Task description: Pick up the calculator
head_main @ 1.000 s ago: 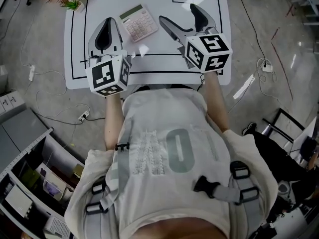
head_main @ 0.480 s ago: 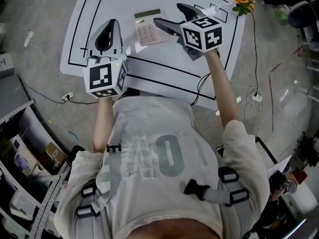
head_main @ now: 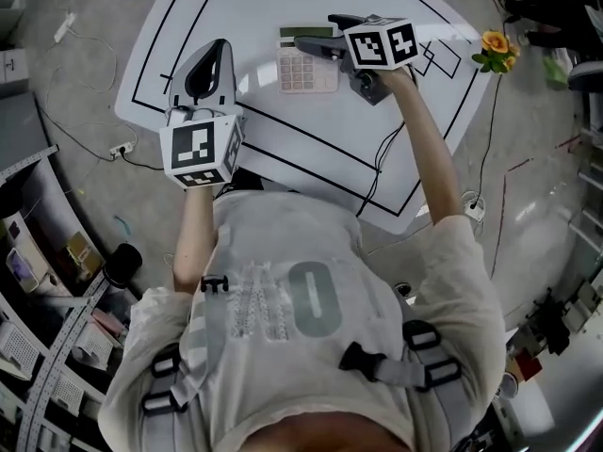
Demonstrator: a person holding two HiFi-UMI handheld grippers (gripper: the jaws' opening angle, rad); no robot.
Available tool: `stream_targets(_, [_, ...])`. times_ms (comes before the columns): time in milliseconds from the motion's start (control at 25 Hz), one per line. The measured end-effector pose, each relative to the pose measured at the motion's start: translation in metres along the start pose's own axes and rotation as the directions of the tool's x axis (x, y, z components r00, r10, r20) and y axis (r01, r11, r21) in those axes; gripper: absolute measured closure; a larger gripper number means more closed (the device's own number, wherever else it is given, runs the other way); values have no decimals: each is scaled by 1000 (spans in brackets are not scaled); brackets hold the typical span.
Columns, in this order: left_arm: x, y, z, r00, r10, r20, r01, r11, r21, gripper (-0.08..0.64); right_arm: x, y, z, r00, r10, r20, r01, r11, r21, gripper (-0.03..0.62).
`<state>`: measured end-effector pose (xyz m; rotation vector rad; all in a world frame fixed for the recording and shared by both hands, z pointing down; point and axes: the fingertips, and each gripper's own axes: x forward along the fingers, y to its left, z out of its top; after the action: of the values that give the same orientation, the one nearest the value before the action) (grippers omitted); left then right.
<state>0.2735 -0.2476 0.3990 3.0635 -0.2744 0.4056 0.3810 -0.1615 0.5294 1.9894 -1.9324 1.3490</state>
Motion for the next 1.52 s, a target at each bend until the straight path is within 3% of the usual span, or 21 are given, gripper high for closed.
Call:
stream_targets(280, [0, 15, -17, 999, 36, -38, -37, 999, -12, 538, 15, 1, -17, 995, 24, -98, -28, 998, -47, 167])
stream_targets(400, [0, 18, -21, 998, 39, -44, -40, 999, -21, 538, 15, -8, -20, 995, -21, -94, 18, 999, -36, 300])
stream_targets(680, [-2, 18, -21, 998, 34, -45, -35, 999, -29, 538, 17, 13, -30, 983, 100, -152, -90, 993, 70, 397])
stream_targets(840, [-3, 16, -24, 998, 36, -52, -37, 999, -22, 538, 19, 31, -34, 981, 173, -90, -159, 977, 145, 461])
stream_targets(1000, [1, 12, -24, 998, 38, -54, -39, 999, -16, 538, 18, 44, -35, 967, 255, 16, -250, 928, 275, 514])
stream_targets(1160, [3, 9, -23, 998, 44, -54, -44, 999, -12, 538, 18, 42, -33, 969, 239, 67, -248, 922, 297, 517])
stream_targets(1520, [-1, 9, -24, 997, 56, -51, -57, 998, -13, 538, 19, 41, -36, 970, 231, 71, -241, 920, 310, 517])
